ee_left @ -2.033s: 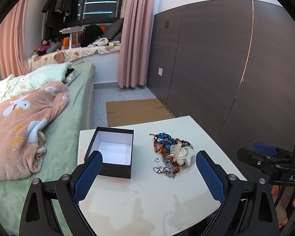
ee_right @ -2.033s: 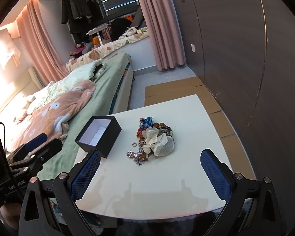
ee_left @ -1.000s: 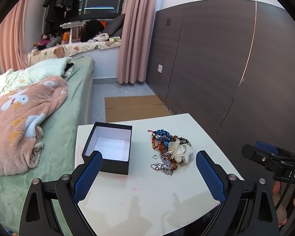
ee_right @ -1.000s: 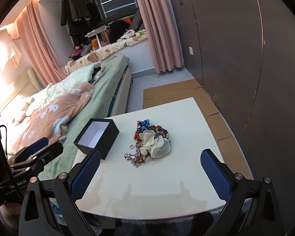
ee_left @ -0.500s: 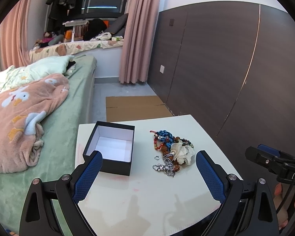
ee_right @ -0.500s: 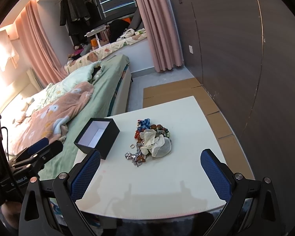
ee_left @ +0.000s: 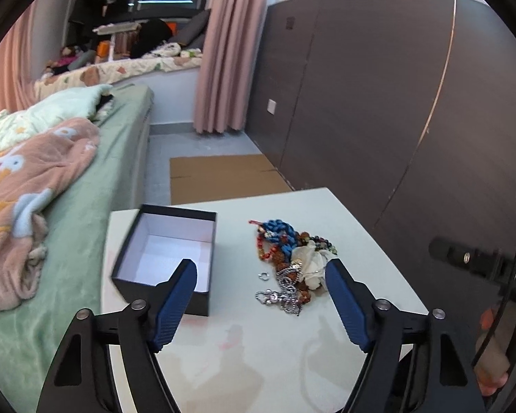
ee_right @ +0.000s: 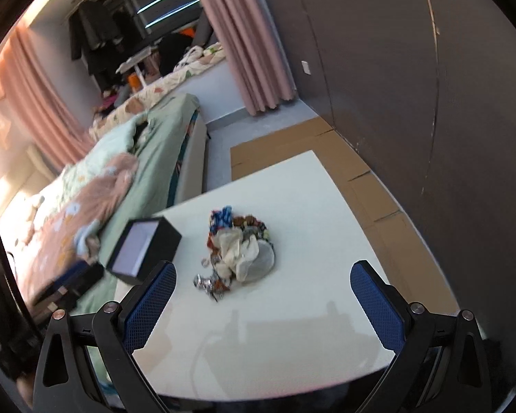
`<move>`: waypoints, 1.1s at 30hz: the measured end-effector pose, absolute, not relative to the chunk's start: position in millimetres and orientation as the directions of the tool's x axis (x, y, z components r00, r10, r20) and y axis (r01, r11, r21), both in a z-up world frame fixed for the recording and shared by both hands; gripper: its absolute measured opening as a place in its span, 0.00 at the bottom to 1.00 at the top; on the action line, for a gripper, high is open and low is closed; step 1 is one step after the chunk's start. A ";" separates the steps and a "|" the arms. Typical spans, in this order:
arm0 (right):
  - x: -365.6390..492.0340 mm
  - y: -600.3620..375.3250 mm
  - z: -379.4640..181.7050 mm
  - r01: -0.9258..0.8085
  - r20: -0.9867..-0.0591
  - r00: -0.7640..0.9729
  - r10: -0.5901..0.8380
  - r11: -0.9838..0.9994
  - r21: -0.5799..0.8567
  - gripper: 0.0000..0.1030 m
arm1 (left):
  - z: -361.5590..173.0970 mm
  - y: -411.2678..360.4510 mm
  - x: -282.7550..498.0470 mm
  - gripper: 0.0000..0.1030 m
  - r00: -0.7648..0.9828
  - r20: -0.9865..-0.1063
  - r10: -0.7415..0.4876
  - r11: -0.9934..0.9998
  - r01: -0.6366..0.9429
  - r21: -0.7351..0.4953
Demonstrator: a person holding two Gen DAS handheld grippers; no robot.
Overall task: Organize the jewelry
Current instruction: 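Move the left tool to the jewelry heap and grasp the white cloth pouch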
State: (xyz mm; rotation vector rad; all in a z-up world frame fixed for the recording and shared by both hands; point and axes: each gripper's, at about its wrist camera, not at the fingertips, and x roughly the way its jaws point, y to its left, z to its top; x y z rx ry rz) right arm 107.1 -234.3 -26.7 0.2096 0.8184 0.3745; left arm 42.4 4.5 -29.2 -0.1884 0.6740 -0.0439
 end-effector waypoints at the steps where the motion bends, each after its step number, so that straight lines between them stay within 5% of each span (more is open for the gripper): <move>1: 110.4 -235.4 -26.7 -0.235 -0.669 0.624 0.405 0.913 0.334 1.00 | -31.6 2.1 46.3 0.71 0.776 -0.620 -0.113 0.982 -0.008 -0.188; 9: 143.8 -248.6 -39.1 -0.089 -0.707 0.609 0.360 0.916 0.390 0.99 | -48.6 -17.4 75.9 0.69 0.753 -0.632 -0.185 0.979 0.083 -0.188; 15: 164.2 -264.0 -50.3 0.023 -0.724 0.599 0.342 0.897 0.442 0.99 | -73.3 -36.1 106.8 0.55 0.678 -0.692 -0.250 0.966 0.129 -0.223; 29: 173.2 -266.9 -62.3 0.052 -0.740 0.550 0.388 0.868 0.494 0.99 | -110.8 -65.5 129.7 0.55 0.554 -0.775 -0.303 0.950 0.118 -0.288; 33: 175.1 -267.9 -63.4 0.049 -0.739 0.544 0.397 0.864 0.500 0.99 | -114.9 -65.9 130.5 0.27 0.579 -0.778 -0.242 0.968 0.086 -0.237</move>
